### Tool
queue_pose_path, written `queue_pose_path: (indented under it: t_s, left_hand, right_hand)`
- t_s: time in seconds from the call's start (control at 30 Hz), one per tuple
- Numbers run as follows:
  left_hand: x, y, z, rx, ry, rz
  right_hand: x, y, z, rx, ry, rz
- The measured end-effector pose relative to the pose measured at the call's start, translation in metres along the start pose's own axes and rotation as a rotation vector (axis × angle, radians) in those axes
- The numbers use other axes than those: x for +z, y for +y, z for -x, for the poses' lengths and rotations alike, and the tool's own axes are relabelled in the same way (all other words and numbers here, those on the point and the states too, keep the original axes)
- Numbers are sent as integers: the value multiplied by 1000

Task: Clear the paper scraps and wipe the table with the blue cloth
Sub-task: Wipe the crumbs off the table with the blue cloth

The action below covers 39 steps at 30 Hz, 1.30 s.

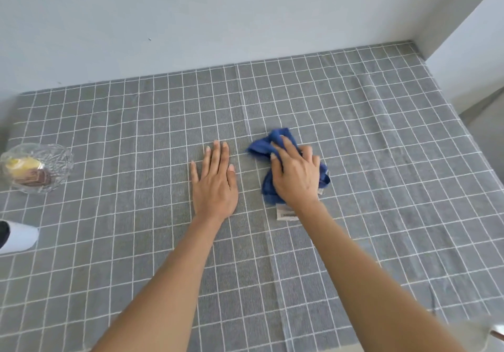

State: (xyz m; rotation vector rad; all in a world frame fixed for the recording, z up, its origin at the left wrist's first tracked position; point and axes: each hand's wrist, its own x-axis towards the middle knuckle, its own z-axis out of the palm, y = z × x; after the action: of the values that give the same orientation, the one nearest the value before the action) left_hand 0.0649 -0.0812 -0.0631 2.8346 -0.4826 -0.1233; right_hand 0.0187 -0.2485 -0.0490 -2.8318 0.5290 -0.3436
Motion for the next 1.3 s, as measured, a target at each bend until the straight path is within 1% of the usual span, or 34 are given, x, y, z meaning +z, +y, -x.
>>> queue_pose_path:
  t_s: [0.07, 0.1, 0.13, 0.2, 0.23, 0.27, 0.33, 0.37, 0.4, 0.5, 0.53, 0.57, 0.63, 0.67, 0.7, 0.8, 0.83, 0.87, 0.97, 1.0, 1.1, 1.17, 1.23, 1.3]
  left_hand:
    - [1, 0, 1, 2, 5, -3]
    - [1, 0, 1, 2, 6, -5]
    - [1, 0, 1, 1, 7, -5]
    - [1, 1, 1, -1, 10, 5]
    - [0, 1, 1, 0, 11, 11]
    - [0, 1, 1, 1, 10, 14]
    - [0, 1, 1, 2, 4, 9]
    - [0, 1, 1, 1, 3, 6]
    - [0, 1, 1, -1, 3, 4]
    - [1, 1, 1, -3, 5, 0]
    - [1, 1, 1, -3, 6, -3]
    - [1, 1, 1, -2, 6, -4]
    - [0, 1, 1, -3, 1, 0]
    - [0, 1, 1, -3, 1, 0]
    - [0, 1, 1, -4, 1, -2]
    - [0, 1, 1, -3, 1, -6]
    - [0, 1, 1, -6, -3, -6]
    - [-1, 2, 1, -8, -9, -5]
    - [-2, 2, 1, -12, -24, -7]
    - [-3, 2, 1, -14, -31, -6]
    - [-6, 1, -1, -3, -74, 24]
    - [-11, -4, -2, 37, -119, 56]
    - [-18, -23, 3, 62, -147, 40]
    - [-26, -53, 13, 46, -138, -8]
  right_hand:
    - [1, 1, -8, 209, 34, -52]
    - [1, -1, -9, 225, 33, -80]
    - [1, -3, -9, 152, 17, -77]
    - [1, -3, -3, -83, -22, -37]
    - [1, 1, -3, -124, -20, -23]
    - [2, 5, -4, -82, -5, -16]
    - [4, 6, -8, 104, 41, -20]
    - [4, 3, -8, 154, 46, -26]
    - [5, 0, -7, 137, 35, -32]
    - [3, 3, -1, -85, -13, -24]
    - [1, 8, -1, -110, -15, -17]
    - [0, 12, -4, -83, -10, -14]
    - [-1, 12, -7, 45, 8, -40]
    - [-1, 9, -7, 77, 12, -50]
    - [0, 4, -4, 64, 9, -49]
    - [1, -1, 7, -80, -11, -24]
    - [1, 2, 8, -93, -14, -16]
    - [1, 5, 7, -68, -9, -11]
    - [1, 8, 5, 101, 10, -38]
    - [1, 6, 5, 114, 4, -34]
    - [1, -4, 15, 30, -35, -30]
    - [-1, -3, 21, -24, -24, -25]
    - [-4, 7, 21, 32, -1, -19]
    - [-7, 16, 20, 164, 0, -20]
